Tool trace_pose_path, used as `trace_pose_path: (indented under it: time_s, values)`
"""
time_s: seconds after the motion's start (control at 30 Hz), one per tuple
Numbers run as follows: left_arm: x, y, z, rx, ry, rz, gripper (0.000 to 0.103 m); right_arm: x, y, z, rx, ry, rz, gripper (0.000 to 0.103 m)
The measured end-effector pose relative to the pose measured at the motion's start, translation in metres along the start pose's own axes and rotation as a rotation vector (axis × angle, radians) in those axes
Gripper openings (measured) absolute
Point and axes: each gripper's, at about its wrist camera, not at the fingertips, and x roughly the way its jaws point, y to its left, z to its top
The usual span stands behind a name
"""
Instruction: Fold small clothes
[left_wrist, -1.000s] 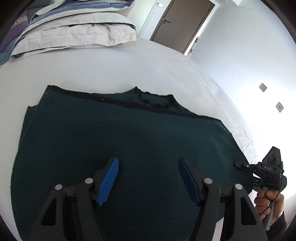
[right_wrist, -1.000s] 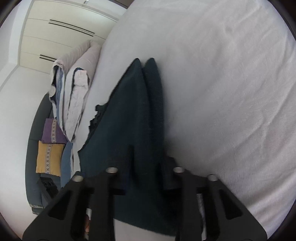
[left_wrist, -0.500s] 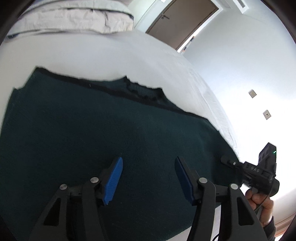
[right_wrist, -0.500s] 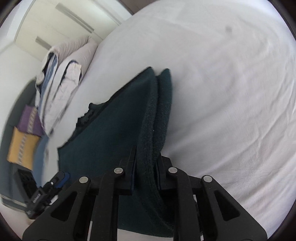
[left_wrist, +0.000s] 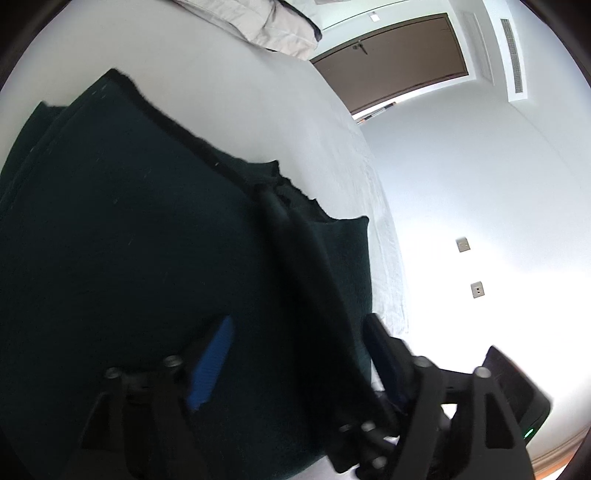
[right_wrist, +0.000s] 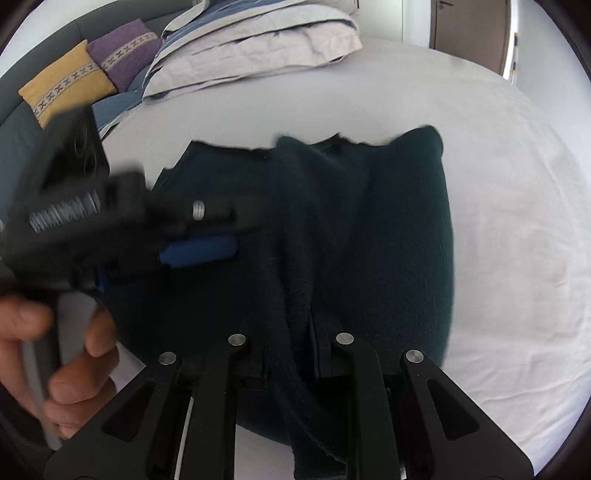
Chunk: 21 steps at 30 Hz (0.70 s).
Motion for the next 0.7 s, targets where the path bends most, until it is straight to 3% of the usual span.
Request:
trace_pose_path:
  time_s: [0.13, 0.27, 0.33, 0.37, 0.4, 0.47, 0.53, 0.63, 0.7]
  values:
    - [0.005, -0.005, 0.008, -0.025, 0.020, 0.004, 0.081, -0.005, -0.006, -0.002, 0.007, -0.016, 0.020, 0.014]
    - [0.025, -0.019, 0.008, 0.030, 0.081, 0.084, 0.079, -0.013, -0.010, -0.005, -0.002, -0.037, 0.031, 0.017]
    - [0.034, -0.031, 0.006, 0.060, 0.109, 0.103, 0.070, -0.012, -0.012, -0.011, -0.014, -0.041, 0.042, 0.020]
    - [0.040, -0.035, 0.005, 0.061, 0.135, 0.101, 0.058, -0.010, -0.005, -0.017, -0.020, -0.046, 0.047, 0.021]
    - [0.044, -0.037, 0.004, 0.066, 0.152, 0.110, 0.037, -0.012, -0.005, -0.019, -0.025, -0.051, 0.047, 0.021]
    - [0.051, -0.040, 0.000, 0.093, 0.164, 0.165, 0.021, -0.020, -0.007, -0.025, -0.030, -0.062, 0.034, 0.022]
    - [0.050, -0.036, -0.001, 0.071, 0.165, 0.145, 0.019, -0.033, -0.009, -0.031, -0.038, -0.076, 0.036, 0.023]
    - [0.046, -0.031, 0.001, 0.055, 0.173, 0.123, 0.016, -0.064, -0.017, -0.054, -0.031, -0.111, 0.069, 0.037]
    - [0.042, -0.033, 0.005, 0.067, 0.180, 0.121, 0.015, -0.085, -0.028, -0.071, 0.008, -0.147, 0.122, 0.040]
